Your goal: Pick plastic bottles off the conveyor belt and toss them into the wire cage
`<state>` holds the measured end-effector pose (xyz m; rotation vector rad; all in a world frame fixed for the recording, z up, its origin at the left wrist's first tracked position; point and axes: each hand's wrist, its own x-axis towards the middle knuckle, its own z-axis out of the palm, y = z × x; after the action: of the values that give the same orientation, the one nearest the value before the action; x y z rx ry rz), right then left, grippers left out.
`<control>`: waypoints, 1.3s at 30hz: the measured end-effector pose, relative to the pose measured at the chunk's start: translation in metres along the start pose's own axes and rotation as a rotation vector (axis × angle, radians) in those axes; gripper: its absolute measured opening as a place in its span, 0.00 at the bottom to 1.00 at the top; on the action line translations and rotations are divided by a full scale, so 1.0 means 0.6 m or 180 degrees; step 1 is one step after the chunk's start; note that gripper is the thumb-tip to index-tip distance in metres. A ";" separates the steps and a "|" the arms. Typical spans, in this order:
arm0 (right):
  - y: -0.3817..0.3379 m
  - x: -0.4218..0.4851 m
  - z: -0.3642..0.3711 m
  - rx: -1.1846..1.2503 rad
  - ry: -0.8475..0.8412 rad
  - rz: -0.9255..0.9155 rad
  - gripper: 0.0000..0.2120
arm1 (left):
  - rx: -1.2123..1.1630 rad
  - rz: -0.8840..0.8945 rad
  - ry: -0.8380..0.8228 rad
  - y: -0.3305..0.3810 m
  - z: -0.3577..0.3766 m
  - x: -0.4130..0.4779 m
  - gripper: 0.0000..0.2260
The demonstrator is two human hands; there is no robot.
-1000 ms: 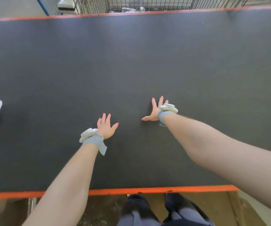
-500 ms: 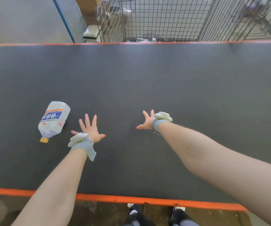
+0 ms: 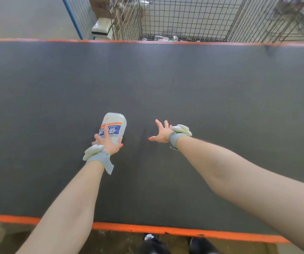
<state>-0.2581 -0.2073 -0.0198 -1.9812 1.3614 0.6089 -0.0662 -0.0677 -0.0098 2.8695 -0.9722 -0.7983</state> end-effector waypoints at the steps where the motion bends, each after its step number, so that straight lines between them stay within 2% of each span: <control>1: 0.006 0.006 -0.006 0.0027 0.0020 0.0020 0.46 | 0.0058 0.0110 0.0078 0.020 0.007 0.006 0.44; 5: 0.047 0.030 -0.048 0.0131 0.0081 0.0159 0.45 | -0.0140 0.0403 0.0082 0.112 0.008 0.034 0.40; 12: 0.114 0.117 -0.169 0.0129 0.0310 0.0336 0.44 | -0.1366 0.0228 -0.0491 0.290 -0.040 0.123 0.42; 15: 0.134 0.187 -0.245 0.0213 0.0366 0.0362 0.44 | -0.1407 0.0181 -0.0524 0.372 -0.060 0.190 0.41; 17: 0.136 0.259 -0.317 0.0275 0.0550 0.0295 0.44 | -0.1784 0.0265 -0.0461 0.464 -0.101 0.269 0.41; 20: 0.115 0.323 -0.394 0.0525 0.0989 0.0147 0.42 | -0.2859 0.0417 -0.0593 0.571 -0.191 0.348 0.48; 23: 0.083 0.370 -0.463 0.0764 0.1332 0.0022 0.41 | -0.3207 0.0595 -0.1082 0.657 -0.241 0.392 0.55; 27: 0.054 0.366 -0.475 0.0656 0.1309 -0.0120 0.41 | -0.2441 0.0584 -0.0835 0.633 -0.201 0.379 0.49; 30: 0.057 0.323 -0.432 0.0346 0.1134 -0.0119 0.42 | -0.1568 0.0368 -0.0813 0.552 -0.165 0.344 0.46; 33: 0.069 0.283 -0.392 0.0123 0.0795 0.0054 0.43 | -0.1142 0.0216 -0.0734 0.476 -0.141 0.302 0.44; 39: 0.063 0.168 -0.303 0.0088 0.0633 -0.0016 0.43 | 0.0177 0.0429 -0.0541 0.320 -0.088 0.178 0.41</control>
<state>-0.2556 -0.4137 0.0255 -2.0662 1.4730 0.3965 -0.0777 -0.2920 0.0186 2.7801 -1.2092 -1.0315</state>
